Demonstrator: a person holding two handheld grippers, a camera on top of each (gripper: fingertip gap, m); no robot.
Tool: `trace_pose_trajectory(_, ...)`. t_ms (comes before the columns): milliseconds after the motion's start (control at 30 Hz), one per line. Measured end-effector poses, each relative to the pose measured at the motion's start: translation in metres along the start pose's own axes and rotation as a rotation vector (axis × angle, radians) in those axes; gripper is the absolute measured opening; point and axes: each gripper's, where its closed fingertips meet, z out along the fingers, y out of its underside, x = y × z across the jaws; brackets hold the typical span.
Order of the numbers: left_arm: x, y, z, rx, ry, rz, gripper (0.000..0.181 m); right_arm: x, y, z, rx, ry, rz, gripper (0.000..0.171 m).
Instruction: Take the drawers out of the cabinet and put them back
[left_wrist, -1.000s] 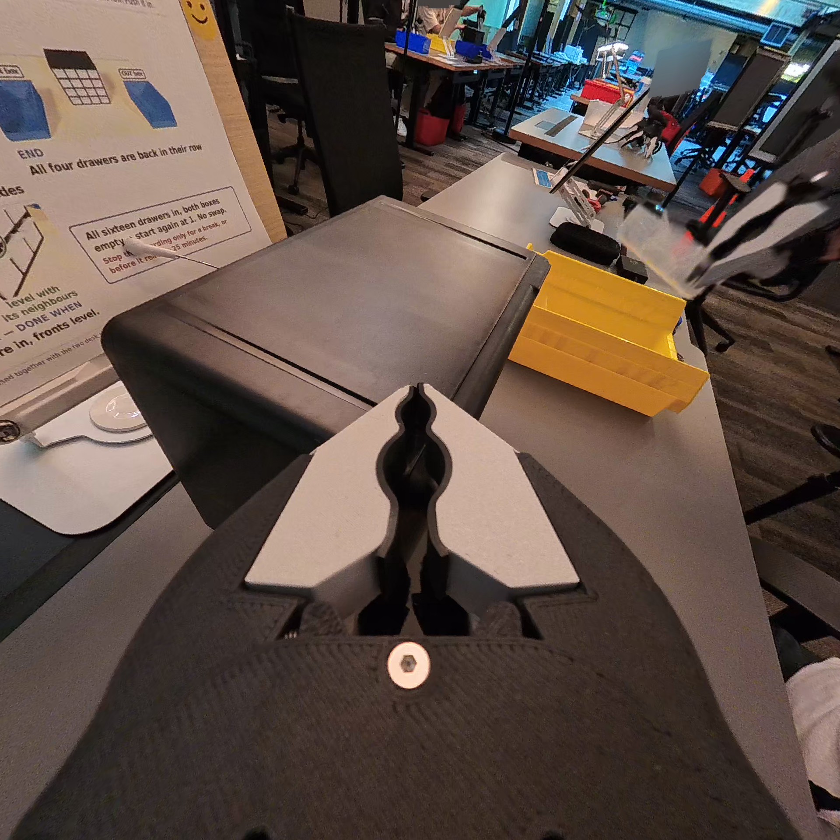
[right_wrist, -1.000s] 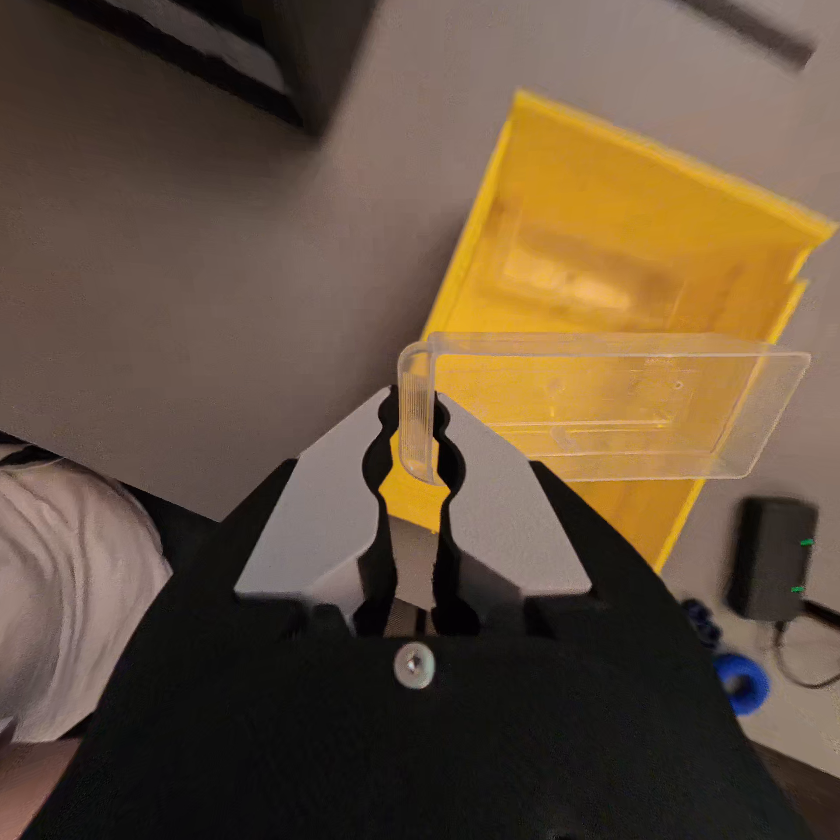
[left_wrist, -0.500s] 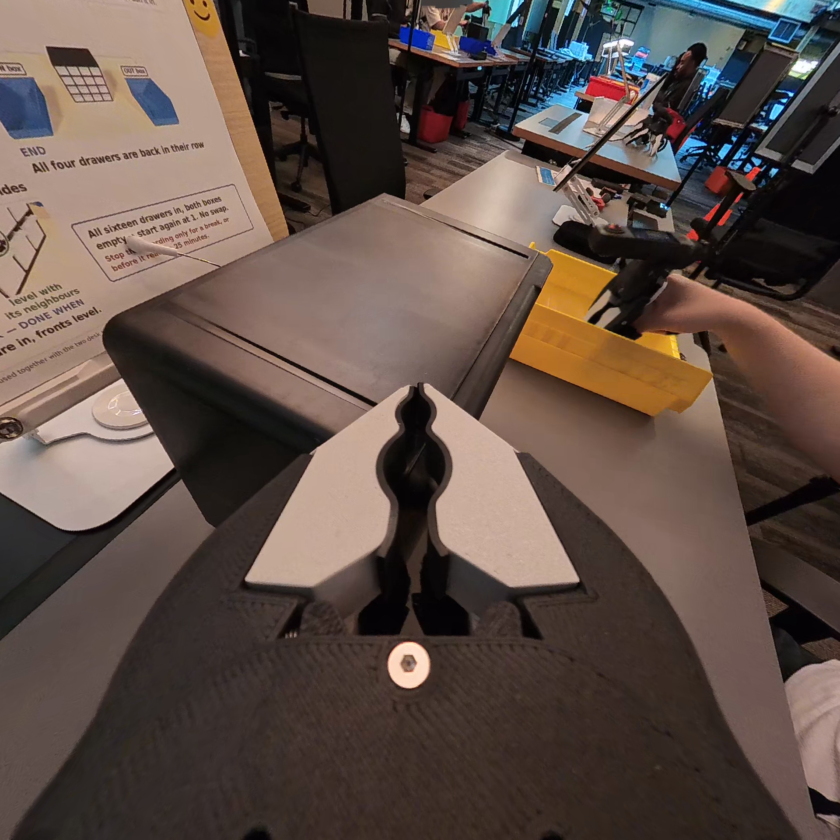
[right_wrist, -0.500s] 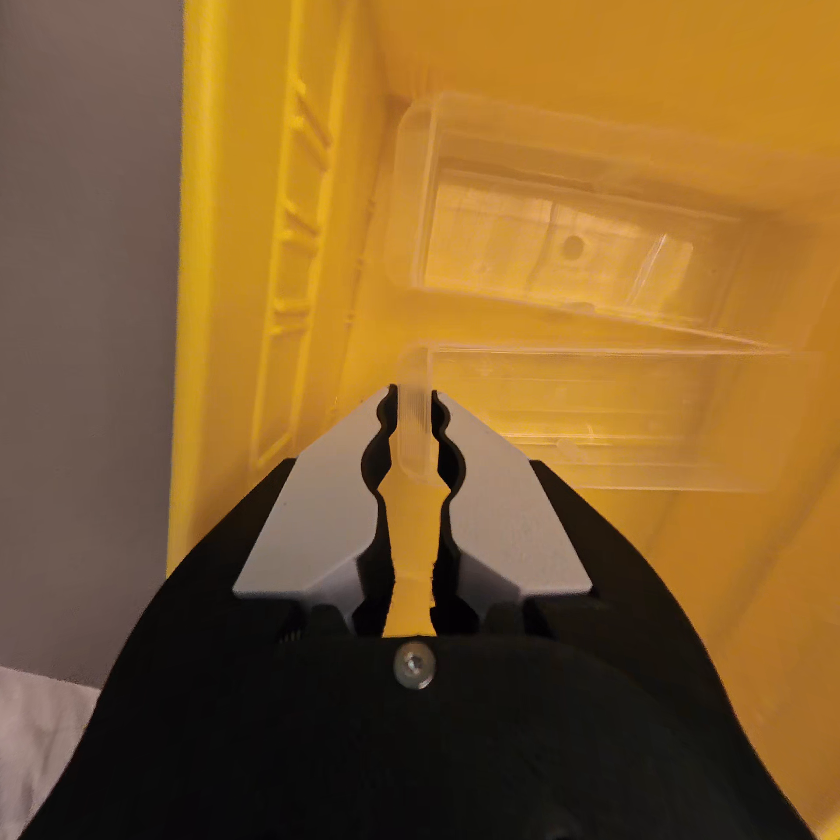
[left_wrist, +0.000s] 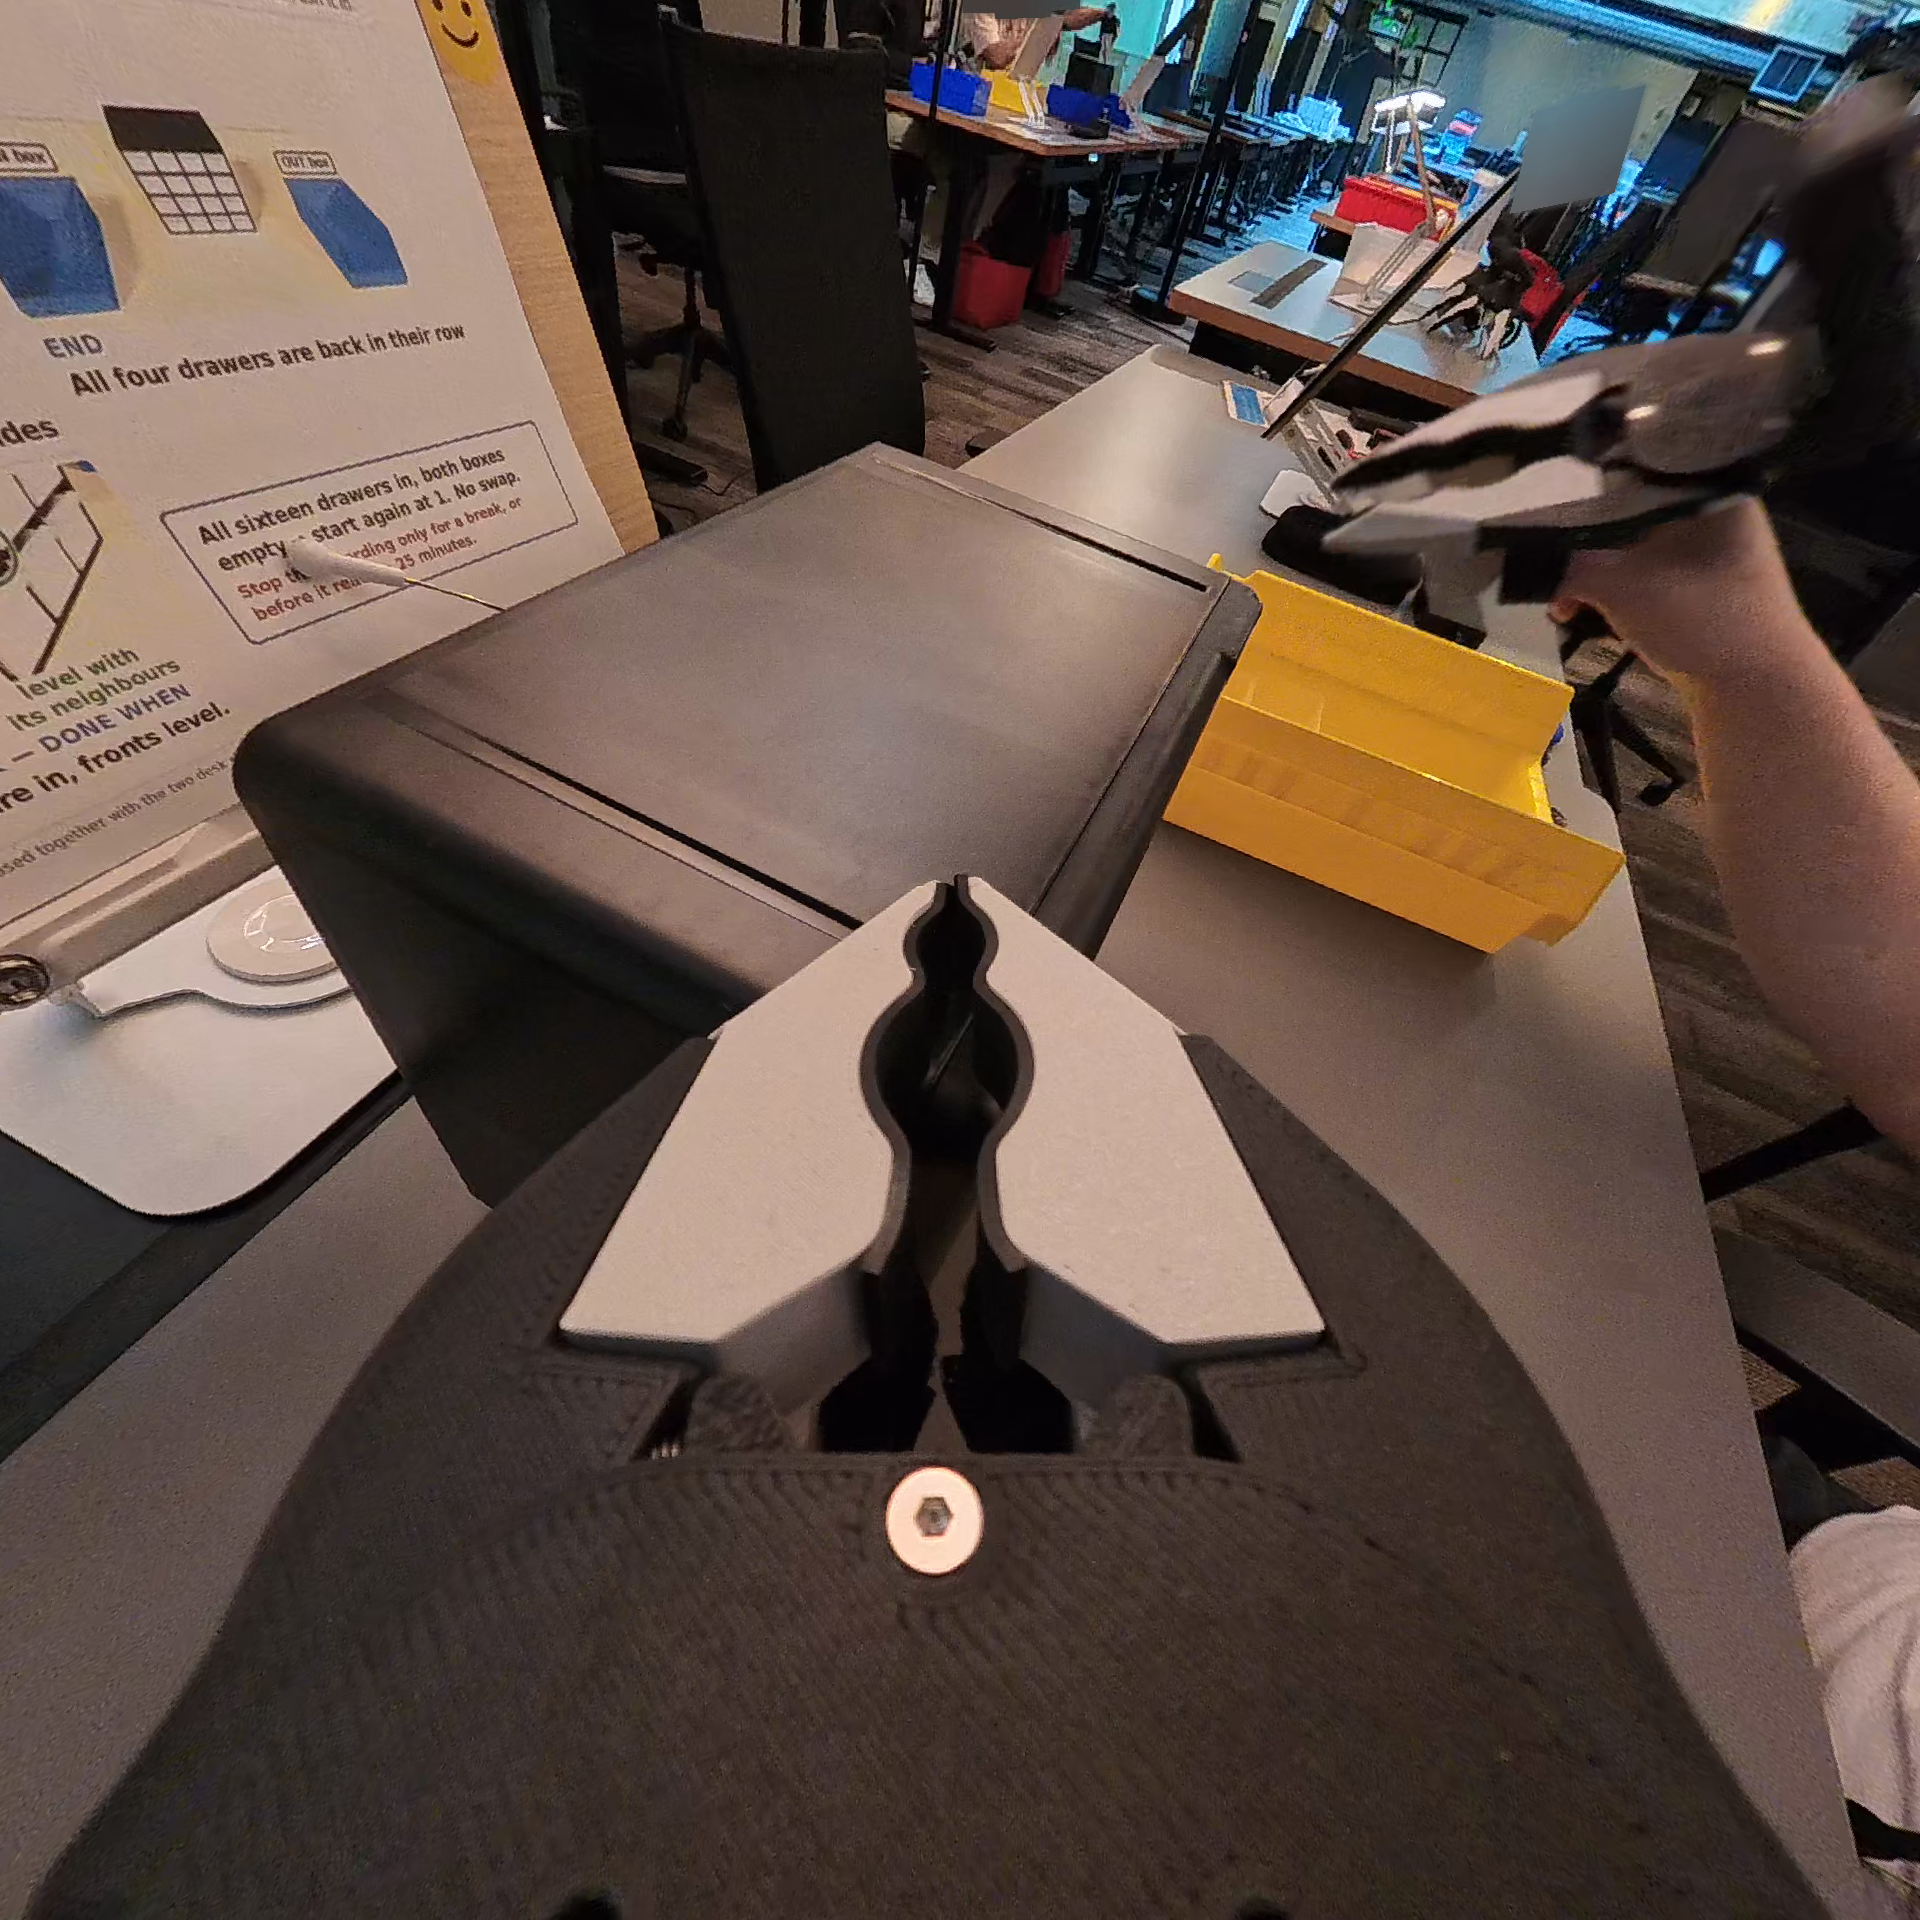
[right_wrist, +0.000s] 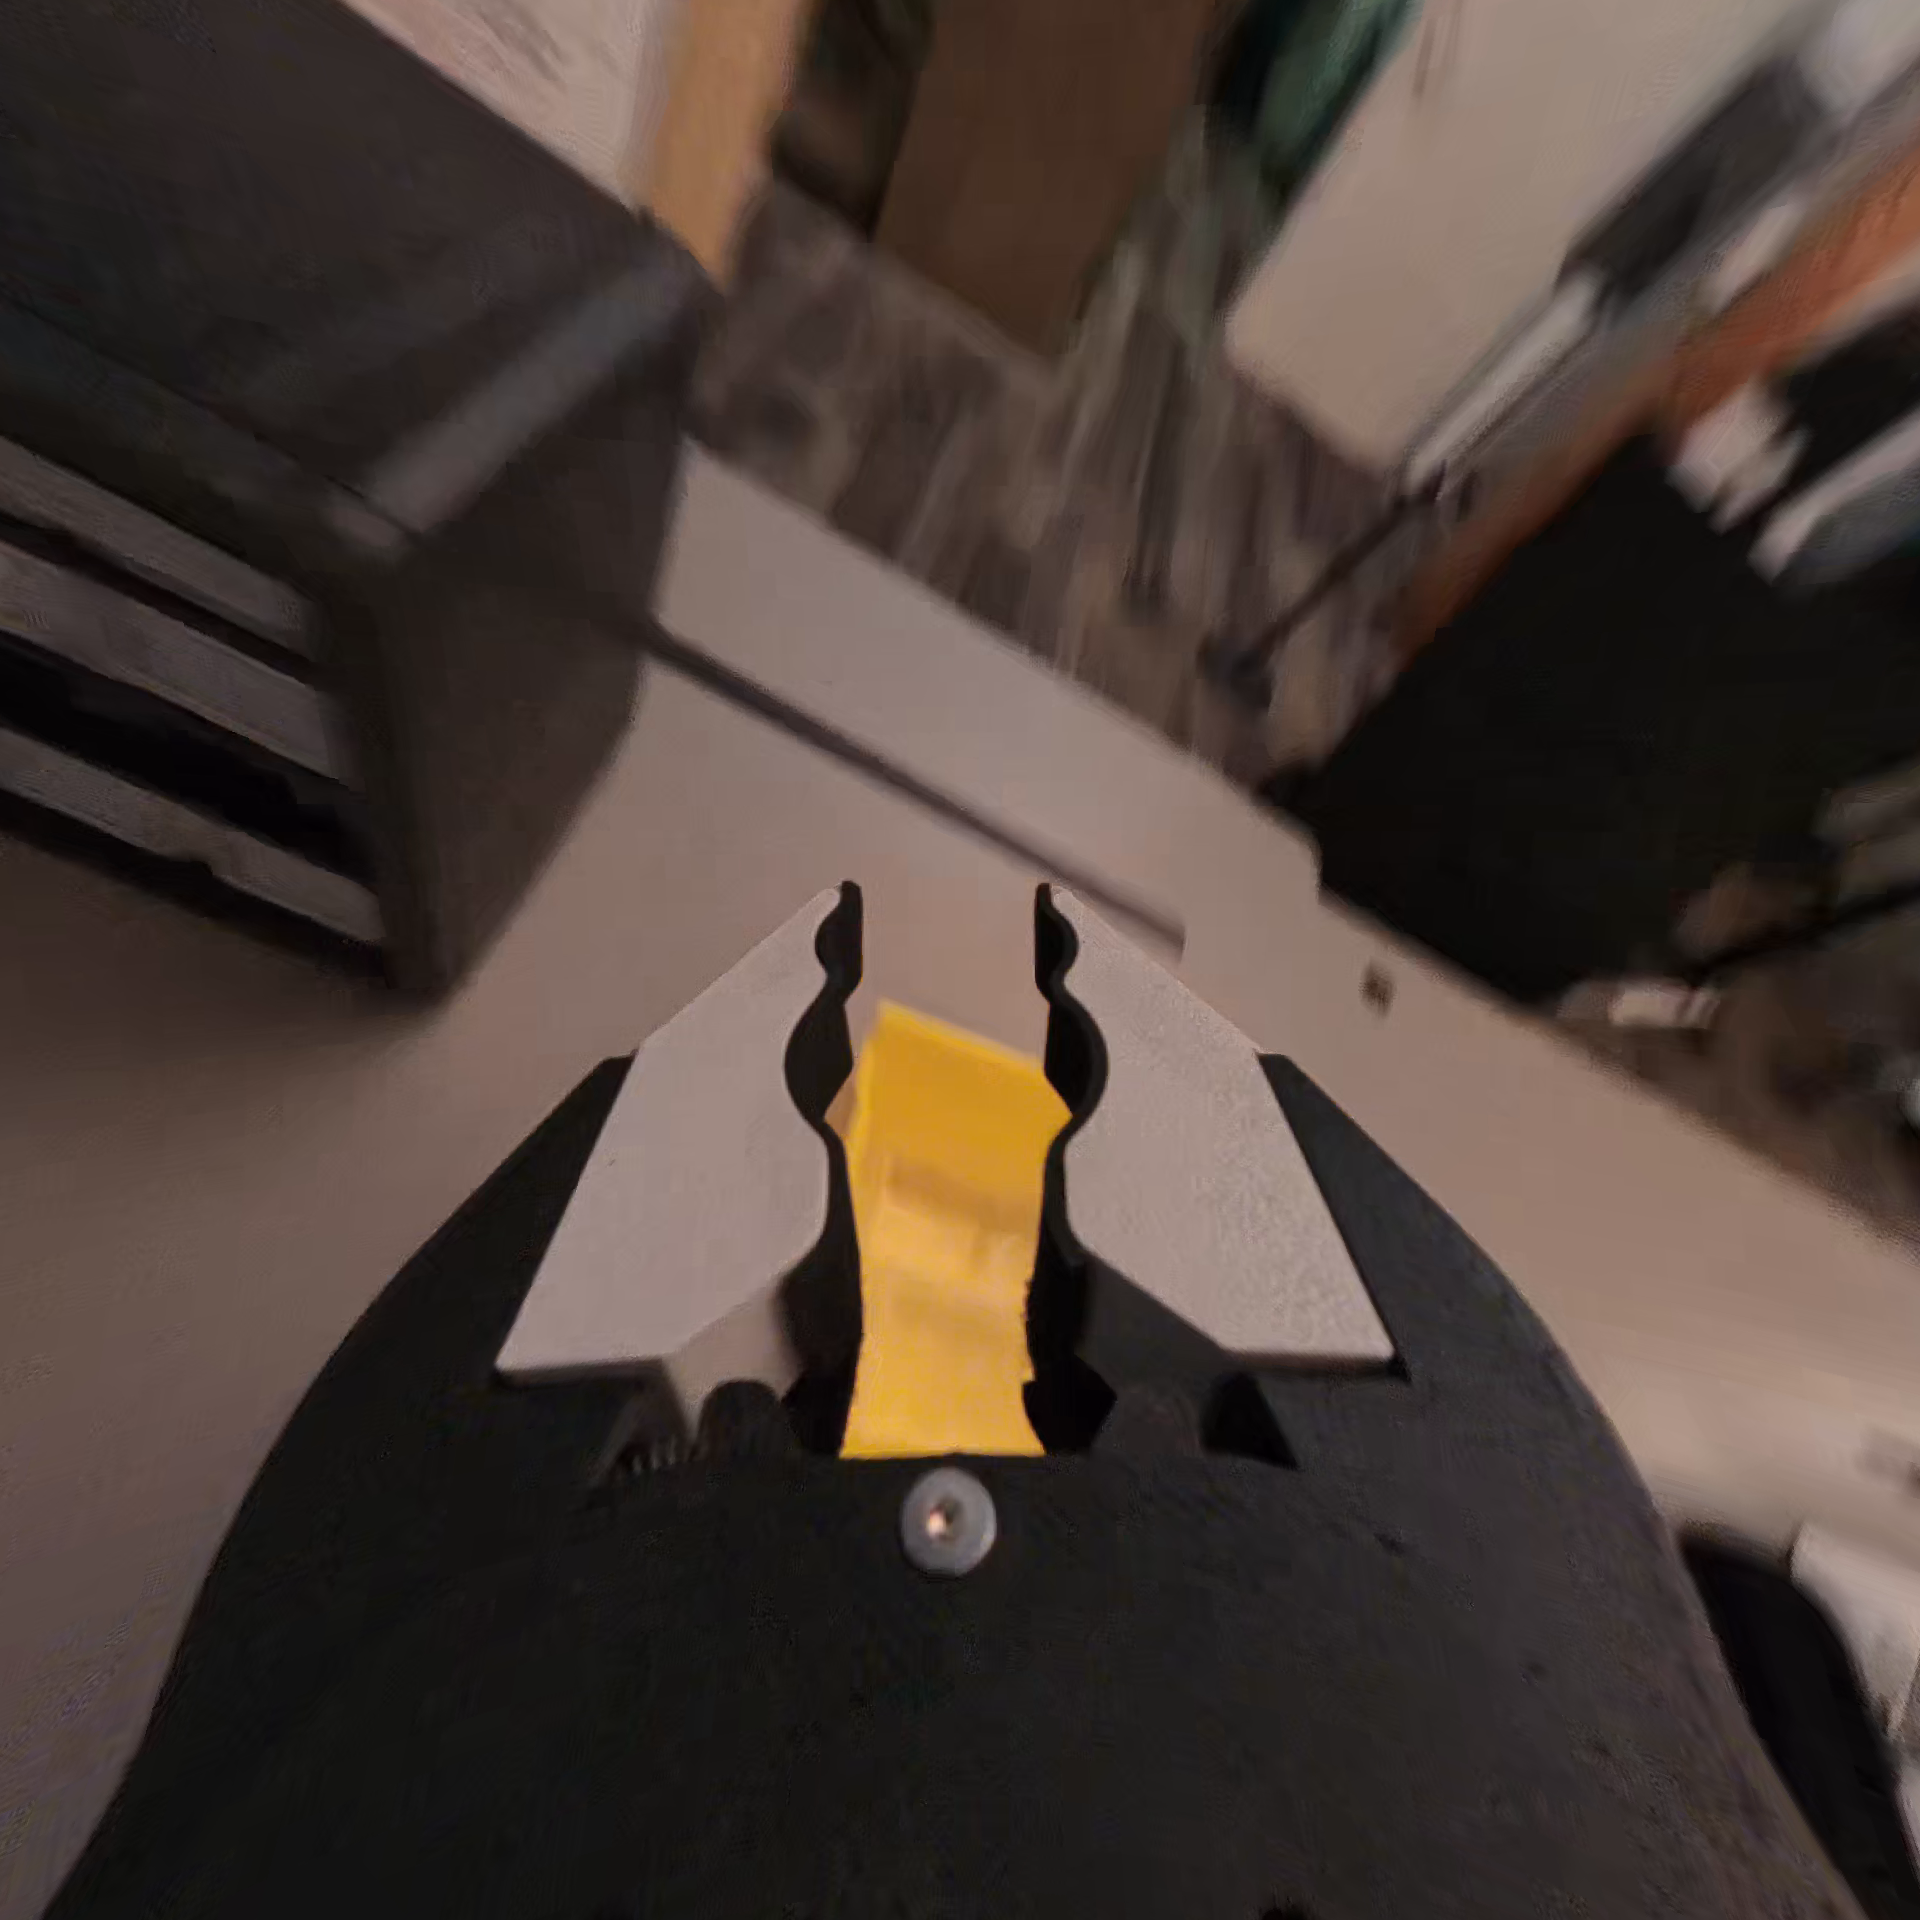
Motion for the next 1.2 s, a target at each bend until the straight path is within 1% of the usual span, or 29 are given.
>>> trace_pose_trajectory(33,0.0,0.0,0.0,0.0,0.0,0.0,0.0,-0.022,-0.026,-0.008,0.095,-0.011,-0.075,0.032)
trace_pose_trajectory(100,0.0,0.0,0.0,0.0,-0.001,0.0,0.0,-0.078,-0.064,-0.021,0.264,-0.082,-0.213,0.032)
trace_pose_trajectory(167,0.0,0.0,0.0,-0.001,-0.002,0.001,0.0,-0.143,-0.081,-0.027,0.385,-0.182,-0.358,0.032)
trace_pose_trajectory(267,0.0,0.0,0.0,-0.002,-0.004,0.003,0.0,-0.221,-0.08,-0.018,0.473,-0.221,-0.565,0.031)
trace_pose_trajectory(367,0.0,0.0,0.0,-0.002,-0.004,0.004,0.0,-0.263,-0.069,0.013,0.488,-0.131,-0.696,0.029)
trace_pose_trajectory(467,0.0,0.0,0.0,0.0,0.0,0.003,0.0,-0.284,-0.058,0.04,0.494,0.024,-0.875,0.029)
trace_pose_trajectory(500,0.0,0.0,0.0,0.0,0.001,0.002,0.0,-0.289,-0.055,0.047,0.492,0.061,-0.915,0.026)
trace_pose_trajectory(567,0.0,0.0,0.0,-0.001,0.002,0.001,0.0,-0.297,-0.049,0.061,0.462,0.08,-0.95,0.025)
trace_pose_trajectory(633,0.0,0.0,0.0,-0.001,0.002,0.001,0.0,-0.293,-0.049,0.072,0.439,0.145,-0.96,0.023)
trace_pose_trajectory(700,0.0,0.0,0.0,-0.002,0.0,0.003,0.0,-0.292,-0.053,0.073,0.46,0.173,-0.955,0.012)
trace_pose_trajectory(733,0.0,0.0,0.0,-0.003,-0.002,0.004,0.0,-0.295,-0.05,0.074,0.458,0.149,-0.953,0.007)
trace_pose_trajectory(800,0.0,0.0,0.0,-0.005,-0.006,0.009,0.0,-0.296,-0.046,0.07,0.45,0.134,-0.961,0.007)
trace_pose_trajectory(967,0.0,0.0,0.0,-0.004,-0.005,0.009,0.0,-0.308,-0.036,0.037,0.425,-0.031,-1.004,0.006)
trace_pose_trajectory(1000,0.0,0.0,0.0,-0.004,-0.006,0.008,0.0,-0.312,-0.036,0.034,0.411,-0.092,-1.005,0.013)
trace_pose_trajectory(1033,0.0,0.0,0.0,-0.004,-0.006,0.009,0.0,-0.314,-0.037,0.034,0.385,-0.149,-0.996,0.025)
trace_pose_trajectory(1067,0.0,0.0,0.0,-0.004,-0.007,0.009,0.0,-0.312,-0.04,0.037,0.35,-0.18,-0.978,0.029)
trace_pose_trajectory(1100,0.0,0.0,0.0,-0.004,-0.007,0.01,0.0,-0.313,-0.039,0.042,0.297,-0.243,-0.959,0.029)
trace_pose_trajectory(1133,0.0,0.0,0.0,-0.004,-0.008,0.01,0.0,-0.315,-0.033,0.048,0.213,-0.333,-0.937,0.03)
trace_pose_trajectory(1167,0.0,0.0,0.0,-0.005,-0.01,0.01,0.0,-0.314,-0.031,0.055,0.137,-0.384,-0.907,0.033)
trace_pose_trajectory(1200,0.0,0.0,0.0,-0.005,-0.012,0.012,0.0,-0.313,-0.028,0.061,0.068,-0.426,-0.878,0.031)
